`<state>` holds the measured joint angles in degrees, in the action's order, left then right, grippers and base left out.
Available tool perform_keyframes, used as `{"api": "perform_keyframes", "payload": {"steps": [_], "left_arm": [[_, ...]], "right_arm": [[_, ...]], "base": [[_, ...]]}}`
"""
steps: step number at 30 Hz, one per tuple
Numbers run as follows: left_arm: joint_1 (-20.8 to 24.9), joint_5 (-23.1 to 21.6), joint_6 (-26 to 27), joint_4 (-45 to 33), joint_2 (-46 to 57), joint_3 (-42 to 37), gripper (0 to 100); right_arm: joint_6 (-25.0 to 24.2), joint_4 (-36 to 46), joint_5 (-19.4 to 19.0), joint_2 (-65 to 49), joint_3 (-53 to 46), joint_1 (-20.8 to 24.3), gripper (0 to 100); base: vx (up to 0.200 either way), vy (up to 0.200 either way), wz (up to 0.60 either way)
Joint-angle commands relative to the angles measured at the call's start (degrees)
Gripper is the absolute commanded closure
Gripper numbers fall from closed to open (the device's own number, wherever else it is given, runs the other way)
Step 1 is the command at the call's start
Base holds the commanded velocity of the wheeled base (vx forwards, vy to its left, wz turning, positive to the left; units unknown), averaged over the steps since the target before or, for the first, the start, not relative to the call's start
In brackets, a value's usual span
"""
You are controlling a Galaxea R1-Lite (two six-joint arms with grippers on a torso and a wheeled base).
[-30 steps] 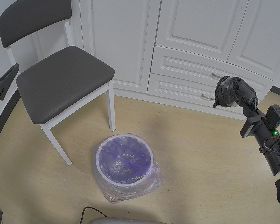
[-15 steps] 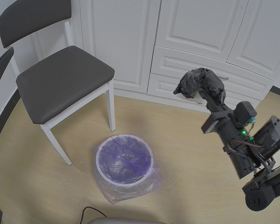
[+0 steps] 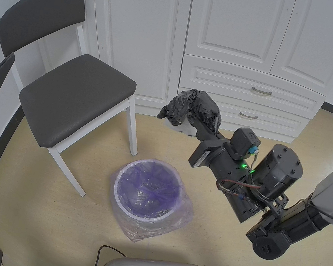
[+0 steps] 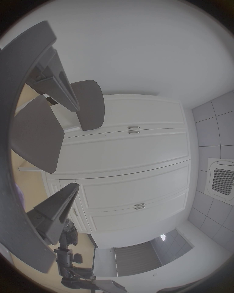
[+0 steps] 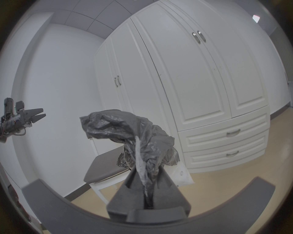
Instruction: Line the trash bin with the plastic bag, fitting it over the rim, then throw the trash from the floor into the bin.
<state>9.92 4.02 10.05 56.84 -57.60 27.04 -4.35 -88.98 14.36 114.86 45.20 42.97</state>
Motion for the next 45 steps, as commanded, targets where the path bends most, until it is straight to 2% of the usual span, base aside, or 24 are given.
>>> {"api": "perform_keyframes", "payload": {"steps": [1, 4, 11, 16, 25, 32, 34, 35, 38, 40, 45], "left_arm": [[0.0, 0.0, 0.1, 0.0, -0.1, -0.1, 0], [0.0, 0.0, 0.1, 0.0, 0.0, -0.1, 0], [0.0, 0.0, 0.1, 0.0, 0.0, -0.4, 0], [-0.1, 0.3, 1.9, 0.0, -0.1, -0.6, 0], [-0.1, 0.3, 2.4, 0.0, 0.0, -0.8, 0], [-0.1, 0.3, 2.5, 0.0, -0.1, -1.1, 0], [-0.1, 0.3, 2.5, 0.0, -0.1, -1.1, 0], [-0.1, 0.3, 2.5, 0.0, -0.1, -1.1, 0], [-0.1, 0.3, 2.5, 0.0, 0.0, -1.1, 0], [-0.1, 0.3, 2.4, 0.0, -0.1, -1.1, 0], [-0.1, 0.3, 2.4, 0.0, 0.0, -1.0, 0]], "right_arm": [[-1.4, -1.0, 0.2, 3.4, 2.3, 1.9, 100], [-3.5, -1.0, 1.5, 4.8, 3.7, 2.6, 100], [-5.5, -1.0, 1.8, 8.8, 5.3, 3.6, 100], [-9.4, 0.4, 1.9, 9.5, 6.0, 4.1, 100], [-23.3, 19.9, 2.0, 5.9, 10.7, 4.4, 100], [-29.5, 29.3, 1.9, 6.6, 15.0, 4.1, 100], [-29.5, 29.3, 1.9, 6.6, 15.0, 4.1, 100], [-32.6, 34.8, 1.9, 7.4, 17.7, 3.8, 100], [-35.1, 39.1, 1.9, 8.1, 20.0, 3.5, 100], [-39.2, 44.7, 1.9, 9.4, 23.7, 2.9, 100], [-45.3, 54.4, 1.9, 12.3, 31.0, 0.9, 100]], "base": [[0.000, 0.000, 0.00], [0.000, 0.000, 0.00], [0.000, 0.000, 0.00], [0.000, 0.000, 0.00], [0.000, 0.000, 0.00], [0.000, 0.000, 0.00], [0.000, 0.000, 0.00], [0.000, 0.000, 0.00], [0.000, 0.000, 0.00], [0.000, 0.000, 0.00], [0.000, 0.000, 0.00]]}}
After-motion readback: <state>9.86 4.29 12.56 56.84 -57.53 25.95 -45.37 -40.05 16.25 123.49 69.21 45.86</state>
